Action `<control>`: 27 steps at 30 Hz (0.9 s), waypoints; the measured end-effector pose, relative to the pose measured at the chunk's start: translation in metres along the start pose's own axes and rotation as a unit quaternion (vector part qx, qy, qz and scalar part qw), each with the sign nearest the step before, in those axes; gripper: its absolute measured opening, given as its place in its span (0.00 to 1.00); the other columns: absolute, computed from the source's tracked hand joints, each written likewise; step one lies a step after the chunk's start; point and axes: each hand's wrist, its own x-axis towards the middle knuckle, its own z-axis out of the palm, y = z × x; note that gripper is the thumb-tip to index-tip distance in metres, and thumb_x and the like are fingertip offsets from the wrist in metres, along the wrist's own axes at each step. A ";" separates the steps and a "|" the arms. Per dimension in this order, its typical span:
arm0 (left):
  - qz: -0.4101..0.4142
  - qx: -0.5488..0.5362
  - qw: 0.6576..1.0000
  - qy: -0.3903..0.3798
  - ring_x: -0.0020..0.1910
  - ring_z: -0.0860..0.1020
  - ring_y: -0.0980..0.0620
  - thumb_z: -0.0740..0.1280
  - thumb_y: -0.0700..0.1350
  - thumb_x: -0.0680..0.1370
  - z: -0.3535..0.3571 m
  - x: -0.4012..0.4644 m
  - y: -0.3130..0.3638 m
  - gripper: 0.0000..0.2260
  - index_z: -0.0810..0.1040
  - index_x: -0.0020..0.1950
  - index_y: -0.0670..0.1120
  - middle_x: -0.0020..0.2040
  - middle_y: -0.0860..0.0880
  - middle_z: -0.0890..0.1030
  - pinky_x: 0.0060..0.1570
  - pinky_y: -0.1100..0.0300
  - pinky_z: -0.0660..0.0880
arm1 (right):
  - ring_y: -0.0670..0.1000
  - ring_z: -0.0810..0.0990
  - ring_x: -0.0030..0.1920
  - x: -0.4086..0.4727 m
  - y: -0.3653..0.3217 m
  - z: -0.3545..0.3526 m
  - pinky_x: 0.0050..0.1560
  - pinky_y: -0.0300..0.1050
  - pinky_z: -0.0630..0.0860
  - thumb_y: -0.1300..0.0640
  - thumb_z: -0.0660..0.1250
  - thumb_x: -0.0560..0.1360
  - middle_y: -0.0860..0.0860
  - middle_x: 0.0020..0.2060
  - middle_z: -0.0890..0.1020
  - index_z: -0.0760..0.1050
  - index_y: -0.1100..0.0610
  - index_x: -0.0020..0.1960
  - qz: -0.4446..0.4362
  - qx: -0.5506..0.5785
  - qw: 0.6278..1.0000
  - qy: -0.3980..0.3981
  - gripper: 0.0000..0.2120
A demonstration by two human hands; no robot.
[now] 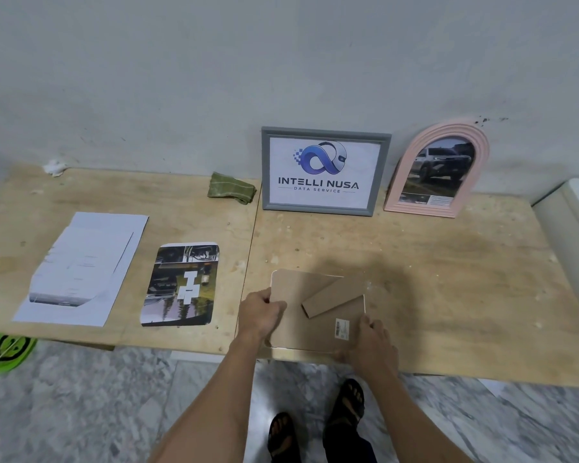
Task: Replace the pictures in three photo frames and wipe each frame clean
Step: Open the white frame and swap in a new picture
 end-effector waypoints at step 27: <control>-0.114 -0.272 0.955 -0.025 0.50 0.82 0.43 0.66 0.31 0.78 -0.048 0.010 -0.039 0.11 0.81 0.59 0.36 0.53 0.39 0.85 0.45 0.55 0.81 | 0.50 0.77 0.50 -0.003 0.020 -0.035 0.52 0.46 0.73 0.54 0.73 0.67 0.52 0.49 0.77 0.70 0.51 0.66 0.019 0.282 0.955 -0.087 0.28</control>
